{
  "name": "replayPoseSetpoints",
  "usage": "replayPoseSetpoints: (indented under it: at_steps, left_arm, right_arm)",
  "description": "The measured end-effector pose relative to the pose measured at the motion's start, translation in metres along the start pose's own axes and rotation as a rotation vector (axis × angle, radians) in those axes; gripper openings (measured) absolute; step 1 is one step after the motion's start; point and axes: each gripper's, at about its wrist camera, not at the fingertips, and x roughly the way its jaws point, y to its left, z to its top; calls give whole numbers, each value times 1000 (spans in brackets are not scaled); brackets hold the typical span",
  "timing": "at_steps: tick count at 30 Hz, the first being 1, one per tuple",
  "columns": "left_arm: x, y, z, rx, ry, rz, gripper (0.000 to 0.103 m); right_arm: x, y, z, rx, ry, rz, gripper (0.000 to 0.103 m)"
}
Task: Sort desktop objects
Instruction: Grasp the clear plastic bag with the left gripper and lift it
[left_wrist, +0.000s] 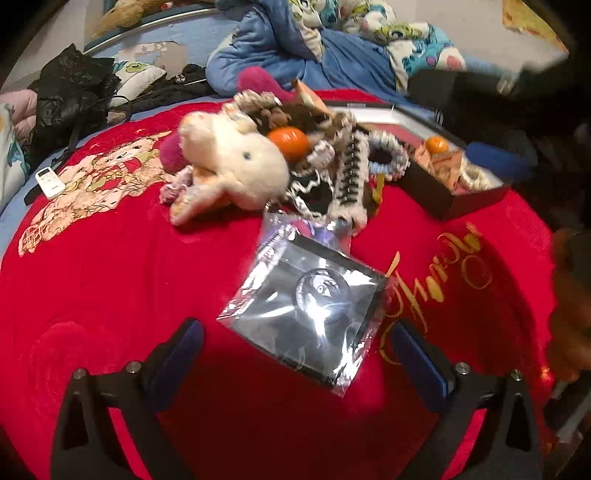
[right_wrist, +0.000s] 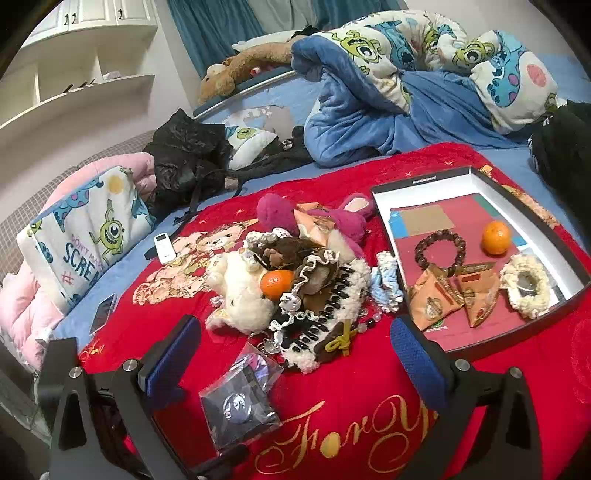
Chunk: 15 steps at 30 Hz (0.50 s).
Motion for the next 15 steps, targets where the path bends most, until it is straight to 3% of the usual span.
replayPoseSetpoints:
  at_steps: [4, 8, 11, 13, 15]
  left_arm:
    - [13, -10, 3, 25, 7, 36, 87]
    - [9, -10, 3, 20, -14, 26, 72]
    - [1, -7, 1, 0, -47, 35, 49]
    - [-7, -4, 1, -14, -68, 23, 41]
    - [-12, -2, 1, -23, -72, -1, 23]
  right_arm:
    - [-2, -1, 0, 2, -2, -2, 103]
    - [0, 0, -1, -1, 3, -5, 103]
    - [2, 3, -2, 1, 6, 2, 103]
    - [1, 5, -1, 10, 1, 13, 103]
    - [0, 7, 0, 7, -5, 11, 103]
